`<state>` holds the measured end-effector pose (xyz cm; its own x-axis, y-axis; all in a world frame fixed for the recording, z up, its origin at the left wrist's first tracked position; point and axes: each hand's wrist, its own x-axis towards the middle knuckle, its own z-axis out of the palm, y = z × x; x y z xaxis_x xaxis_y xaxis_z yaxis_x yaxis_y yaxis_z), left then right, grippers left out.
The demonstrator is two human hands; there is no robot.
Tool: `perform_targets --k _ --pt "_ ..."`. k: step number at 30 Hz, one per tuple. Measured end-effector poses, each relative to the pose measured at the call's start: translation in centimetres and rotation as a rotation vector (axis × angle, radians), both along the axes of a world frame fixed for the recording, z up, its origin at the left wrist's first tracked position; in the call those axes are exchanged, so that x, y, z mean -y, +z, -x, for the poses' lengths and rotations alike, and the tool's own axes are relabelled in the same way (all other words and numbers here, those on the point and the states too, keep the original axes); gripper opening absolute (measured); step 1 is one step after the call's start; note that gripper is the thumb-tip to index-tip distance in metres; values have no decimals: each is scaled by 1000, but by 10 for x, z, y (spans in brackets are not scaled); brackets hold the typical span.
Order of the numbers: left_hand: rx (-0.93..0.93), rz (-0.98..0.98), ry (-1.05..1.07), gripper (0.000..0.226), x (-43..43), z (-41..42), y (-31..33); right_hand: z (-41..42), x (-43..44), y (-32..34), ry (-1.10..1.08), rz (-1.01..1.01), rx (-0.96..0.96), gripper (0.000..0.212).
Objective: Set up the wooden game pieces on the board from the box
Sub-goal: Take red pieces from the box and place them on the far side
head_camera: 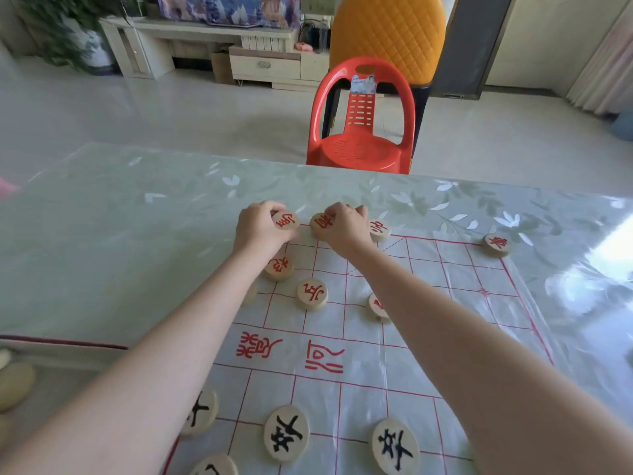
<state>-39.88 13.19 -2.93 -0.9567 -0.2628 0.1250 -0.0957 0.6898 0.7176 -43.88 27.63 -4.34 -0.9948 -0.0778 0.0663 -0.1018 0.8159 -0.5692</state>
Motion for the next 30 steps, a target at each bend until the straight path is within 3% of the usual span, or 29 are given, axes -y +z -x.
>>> perform_targets --k 8,12,15,22,30 --pt "36 163 59 47 -9 40 -25 4 3 -12 -12 -74 -15 53" --pt "19 220 71 60 -9 35 -27 -2 5 -10 -2 -74 3 60" --pt "-13 153 93 67 -4 22 -20 -15 4 -3 -8 -3 -39 58" --pt "-53 -17 40 29 25 -61 -6 -85 8 21 111 51 -70 46" --pt "-78 -64 55 22 82 -191 29 -187 41 51 255 93 46 38"
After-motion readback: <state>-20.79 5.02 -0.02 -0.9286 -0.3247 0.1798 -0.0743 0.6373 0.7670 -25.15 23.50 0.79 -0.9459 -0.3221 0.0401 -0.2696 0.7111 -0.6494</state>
